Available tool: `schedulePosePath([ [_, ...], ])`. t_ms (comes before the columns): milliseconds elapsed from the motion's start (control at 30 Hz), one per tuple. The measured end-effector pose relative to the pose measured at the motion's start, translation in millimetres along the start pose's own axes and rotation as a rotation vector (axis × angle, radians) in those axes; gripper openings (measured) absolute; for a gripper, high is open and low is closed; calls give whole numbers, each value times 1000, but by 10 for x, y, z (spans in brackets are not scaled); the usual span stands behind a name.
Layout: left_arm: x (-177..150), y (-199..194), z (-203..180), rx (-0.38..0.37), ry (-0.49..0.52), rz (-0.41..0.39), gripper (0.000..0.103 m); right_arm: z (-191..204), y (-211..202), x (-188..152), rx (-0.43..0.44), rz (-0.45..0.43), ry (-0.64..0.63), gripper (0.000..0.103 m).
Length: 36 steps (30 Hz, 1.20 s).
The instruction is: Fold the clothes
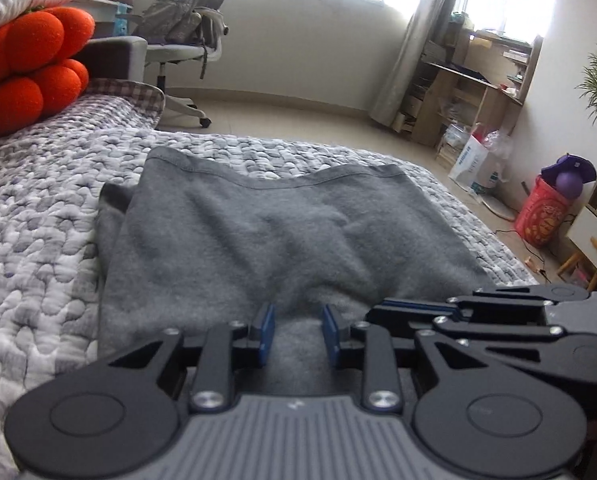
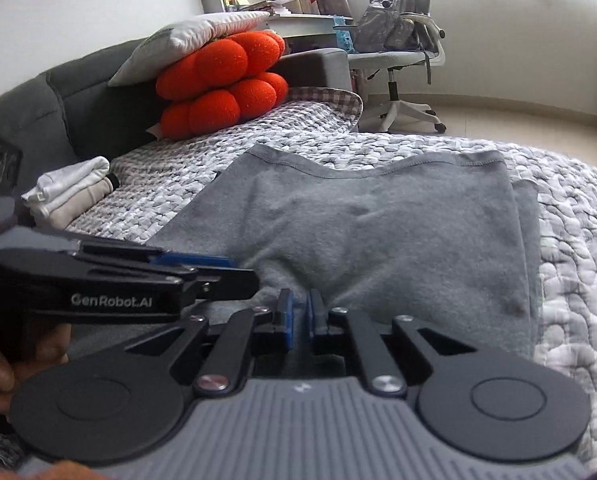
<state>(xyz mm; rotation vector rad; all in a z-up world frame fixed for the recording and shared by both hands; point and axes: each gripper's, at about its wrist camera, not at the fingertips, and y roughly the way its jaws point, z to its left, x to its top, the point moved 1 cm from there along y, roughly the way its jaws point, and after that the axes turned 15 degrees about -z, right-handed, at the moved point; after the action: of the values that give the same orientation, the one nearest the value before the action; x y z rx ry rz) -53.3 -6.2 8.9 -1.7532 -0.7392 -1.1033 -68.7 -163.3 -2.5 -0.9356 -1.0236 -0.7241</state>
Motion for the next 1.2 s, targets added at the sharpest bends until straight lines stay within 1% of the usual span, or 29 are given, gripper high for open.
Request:
schedulePosePath([
  [100, -29, -48, 8, 9, 9, -17, 28, -137, -99, 22, -37, -15, 31, 0],
  [167, -42, -100, 48, 16, -2, -25, 27, -241, -169, 34, -62, -26, 56, 0],
  [233, -35, -111, 88, 39, -6, -30, 26, -442, -266, 21, -84, -44, 112, 0],
  [300, -37, -140, 133, 39, -17, -29, 21, -595, -360, 5, -112, -59, 160, 0],
  [367, -40, -170, 178, 37, -28, -28, 19, -633, -442, -5, -140, -70, 139, 0],
  [400, -41, -185, 201, 36, -33, -27, 19, -660, -467, -10, -155, -73, 147, 0],
  [467, -47, -206, 225, 33, -39, -27, 19, -695, -489, -19, -156, -83, 168, 0],
  [600, -54, -237, 259, 23, -42, -22, 19, -719, -516, -11, -195, -100, 172, 0],
  [667, -33, -229, 348, -9, -84, -13, 19, -740, -545, -10, -205, -106, 185, 0],
  [700, -22, -225, 393, -25, -106, -8, 17, -755, -551, -21, -216, -106, 194, 0],
  [767, -6, -210, 533, -57, -175, 3, 13, -748, -574, -50, -224, -108, 188, 0],
  [833, 13, -193, 659, -87, -239, 13, 13, -737, -576, -74, -226, -115, 187, 0],
  [867, 29, -187, 683, -100, -261, 12, 15, -718, -567, -79, -228, -115, 177, 0],
  [933, 102, -153, 678, -112, -284, 11, 26, -687, -543, -79, -234, -114, 157, 0],
  [967, 151, -131, 625, -130, -277, 8, 34, -679, -532, -81, -236, -115, 151, 0],
  [1000, 202, -108, 569, -150, -268, 4, 40, -680, -527, -86, -236, -116, 149, 0],
  [1033, 252, -85, 512, -169, -259, 0, 41, -690, -520, -85, -233, -118, 152, 0],
  [1100, 322, -24, 398, -154, -213, -7, 45, -722, -517, -93, -225, -121, 177, 0],
  [1200, 288, 91, 325, -71, -135, 23, 45, -754, -528, -102, -215, -124, 201, 0],
])
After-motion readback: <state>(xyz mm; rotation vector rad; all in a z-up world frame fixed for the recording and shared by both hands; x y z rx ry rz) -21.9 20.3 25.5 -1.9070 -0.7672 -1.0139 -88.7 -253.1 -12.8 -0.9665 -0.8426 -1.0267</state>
